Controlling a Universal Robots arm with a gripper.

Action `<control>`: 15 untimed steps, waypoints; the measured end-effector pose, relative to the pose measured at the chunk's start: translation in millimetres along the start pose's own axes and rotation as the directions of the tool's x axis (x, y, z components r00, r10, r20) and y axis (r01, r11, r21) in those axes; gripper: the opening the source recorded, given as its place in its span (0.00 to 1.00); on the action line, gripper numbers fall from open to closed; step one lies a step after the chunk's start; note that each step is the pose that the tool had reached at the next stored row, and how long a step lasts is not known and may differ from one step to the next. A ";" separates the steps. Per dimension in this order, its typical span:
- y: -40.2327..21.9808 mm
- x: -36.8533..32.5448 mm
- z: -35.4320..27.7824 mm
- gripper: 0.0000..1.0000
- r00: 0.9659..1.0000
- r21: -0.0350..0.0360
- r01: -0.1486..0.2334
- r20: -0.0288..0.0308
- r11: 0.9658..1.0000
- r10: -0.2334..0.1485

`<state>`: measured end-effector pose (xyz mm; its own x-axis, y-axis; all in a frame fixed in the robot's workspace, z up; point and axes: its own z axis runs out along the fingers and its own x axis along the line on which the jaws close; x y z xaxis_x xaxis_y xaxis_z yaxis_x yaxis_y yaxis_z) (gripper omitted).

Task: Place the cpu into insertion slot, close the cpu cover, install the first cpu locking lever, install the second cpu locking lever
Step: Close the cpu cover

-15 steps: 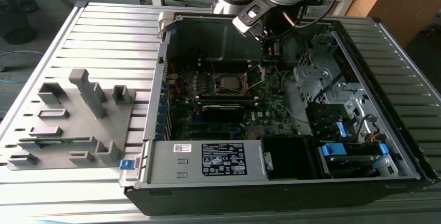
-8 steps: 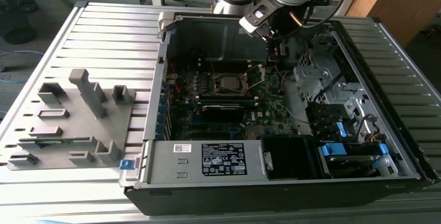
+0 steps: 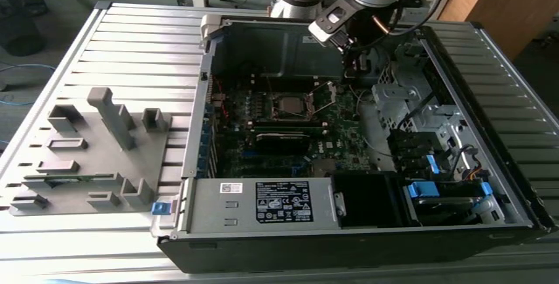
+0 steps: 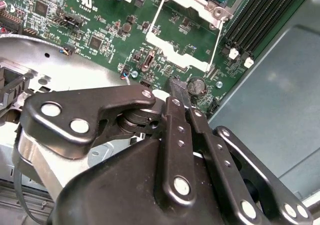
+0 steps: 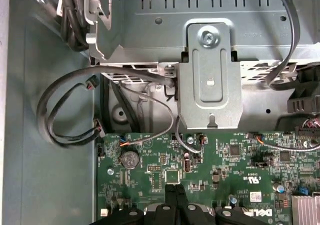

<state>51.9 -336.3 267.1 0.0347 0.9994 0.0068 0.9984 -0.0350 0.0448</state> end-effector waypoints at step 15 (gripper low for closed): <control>2.2 0.0 15.0 0.11 1.000 0.000 0.000 0.000 1.000 0.000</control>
<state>54.7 -336.3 252.2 0.0350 0.9994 0.0068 0.9984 -0.0352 0.0448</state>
